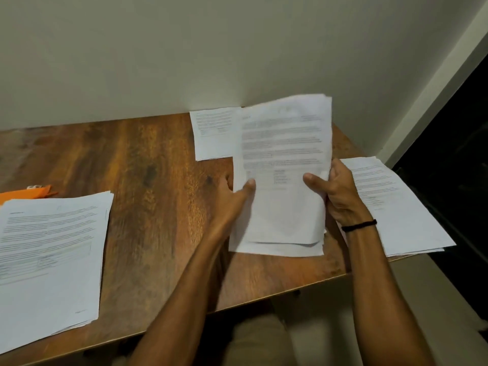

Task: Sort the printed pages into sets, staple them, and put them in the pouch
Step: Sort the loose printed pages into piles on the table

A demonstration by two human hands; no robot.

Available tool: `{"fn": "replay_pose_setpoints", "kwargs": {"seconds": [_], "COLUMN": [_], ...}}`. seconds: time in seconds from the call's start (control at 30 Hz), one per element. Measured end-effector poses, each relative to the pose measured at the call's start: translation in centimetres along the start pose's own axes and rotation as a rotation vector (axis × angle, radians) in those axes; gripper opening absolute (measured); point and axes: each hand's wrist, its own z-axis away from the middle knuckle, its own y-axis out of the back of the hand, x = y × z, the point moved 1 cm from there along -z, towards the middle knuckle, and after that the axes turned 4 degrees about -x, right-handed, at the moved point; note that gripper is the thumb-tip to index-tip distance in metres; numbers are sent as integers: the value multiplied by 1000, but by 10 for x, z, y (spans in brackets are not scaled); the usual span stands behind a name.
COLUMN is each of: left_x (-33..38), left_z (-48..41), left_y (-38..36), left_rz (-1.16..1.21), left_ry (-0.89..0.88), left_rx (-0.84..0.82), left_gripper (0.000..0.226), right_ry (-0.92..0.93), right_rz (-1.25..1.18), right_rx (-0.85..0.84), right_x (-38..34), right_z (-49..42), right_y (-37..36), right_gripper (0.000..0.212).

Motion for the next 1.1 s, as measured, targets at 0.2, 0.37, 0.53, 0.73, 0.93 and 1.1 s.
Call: {"fn": "replay_pose_setpoints", "kwargs": {"seconds": [0.2, 0.37, 0.53, 0.73, 0.93, 1.1], "left_x": [42, 0, -16, -11, 13, 45], "left_z": [-14, -11, -13, -24, -46, -53], "left_y": [11, 16, 20, 9, -8, -14], "left_rz": [-30, -160, -236, 49, 51, 4], "left_ry": [-383, -277, -216, -99, -106, -17], "left_rx": [93, 104, 170, 386, 210, 46], "left_gripper": [37, 35, 34, 32, 32, 48], "right_ry": [181, -40, -205, -363, -347, -248], "right_rz": [95, 365, 595, -374, -533, -525], "right_rx": [130, -19, 67, 151, 366, 600], "right_x": [-11, 37, 63, 59, 72, 59], "right_z": [-13, -2, 5, 14, -13, -75], "right_y": [-13, -16, -8, -31, -43, -7], "right_gripper": [58, 60, 26, 33, 39, 45]}}
